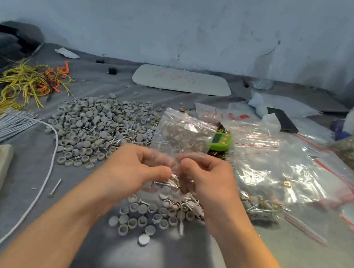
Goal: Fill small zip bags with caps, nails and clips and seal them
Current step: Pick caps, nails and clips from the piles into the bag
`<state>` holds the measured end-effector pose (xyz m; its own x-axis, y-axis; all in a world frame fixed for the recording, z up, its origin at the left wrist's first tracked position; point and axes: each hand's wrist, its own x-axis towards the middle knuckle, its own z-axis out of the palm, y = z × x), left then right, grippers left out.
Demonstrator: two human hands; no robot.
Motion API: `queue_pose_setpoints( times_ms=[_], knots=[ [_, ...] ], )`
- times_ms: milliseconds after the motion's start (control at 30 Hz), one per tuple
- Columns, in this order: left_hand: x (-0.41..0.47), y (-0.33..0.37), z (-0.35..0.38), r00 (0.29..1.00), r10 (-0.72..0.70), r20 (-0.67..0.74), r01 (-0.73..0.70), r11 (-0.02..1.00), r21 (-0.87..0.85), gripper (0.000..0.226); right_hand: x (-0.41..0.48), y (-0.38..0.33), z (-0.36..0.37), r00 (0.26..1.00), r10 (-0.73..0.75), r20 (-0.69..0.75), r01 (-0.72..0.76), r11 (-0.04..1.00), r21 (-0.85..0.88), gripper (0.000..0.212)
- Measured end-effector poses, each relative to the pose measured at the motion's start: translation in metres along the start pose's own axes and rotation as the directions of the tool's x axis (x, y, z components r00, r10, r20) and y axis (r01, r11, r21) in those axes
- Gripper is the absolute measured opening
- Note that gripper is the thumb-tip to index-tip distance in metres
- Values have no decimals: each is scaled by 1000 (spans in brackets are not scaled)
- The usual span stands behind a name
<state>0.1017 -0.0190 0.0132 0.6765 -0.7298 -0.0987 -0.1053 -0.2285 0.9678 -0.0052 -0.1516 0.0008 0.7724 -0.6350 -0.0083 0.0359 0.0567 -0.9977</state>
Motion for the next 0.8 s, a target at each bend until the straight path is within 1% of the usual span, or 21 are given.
queue_pose_setpoints(
  times_ms=[67,100,200,267,367,400,433,467,500,533,567,600,667,733,800],
  knots=[
    [4,4,16,994,1,-111,-6,999,-40,17,0,-2,-17,997,4,-74,-6,1000,-27,14],
    [6,6,26,990,3,-139,-15,996,-87,15,0,-3,-25,995,-3,-102,1,1000,-23,13],
    [8,13,58,993,-4,-115,-21,977,-211,13,1,-3,-54,976,-43,-214,37,999,-33,14],
    [12,15,78,995,13,-98,-35,973,-227,17,0,-4,-77,947,-65,-314,42,996,-79,14],
    [23,15,108,994,-2,-114,-22,977,-210,25,-1,-4,-112,902,-96,-421,5,978,-211,14],
    [27,14,120,993,3,-121,-24,985,-170,28,-1,-3,-122,884,-118,-453,-13,961,-275,15],
    [31,13,132,991,29,-133,-39,997,-70,31,0,-1,-131,864,-149,-482,-42,931,-363,16],
    [35,12,143,986,77,-149,-62,993,104,32,0,1,-139,849,-174,-499,-89,884,-460,17],
    [38,12,152,977,136,-164,-81,949,304,33,1,3,-145,844,-185,-504,-146,825,-546,20],
    [39,14,159,968,191,-166,-92,878,469,35,3,4,-150,844,-178,-506,-204,766,-610,27],
    [41,15,163,963,220,-158,-96,821,562,38,4,4,-154,846,-165,-506,-252,713,-654,36],
    [44,16,167,962,229,-150,-97,797,596,39,5,4,-156,849,-150,-507,-292,666,-686,44],
    [53,17,170,970,192,-150,-73,815,575,40,6,3,-160,861,-121,-493,-337,591,-733,55],
    [61,16,173,984,110,-141,-21,853,521,43,8,3,-165,885,-82,-458,-340,559,-756,58],
    [67,16,177,987,73,-141,14,846,534,45,8,2,-170,902,-57,-428,-330,548,-769,55]
  ],
)
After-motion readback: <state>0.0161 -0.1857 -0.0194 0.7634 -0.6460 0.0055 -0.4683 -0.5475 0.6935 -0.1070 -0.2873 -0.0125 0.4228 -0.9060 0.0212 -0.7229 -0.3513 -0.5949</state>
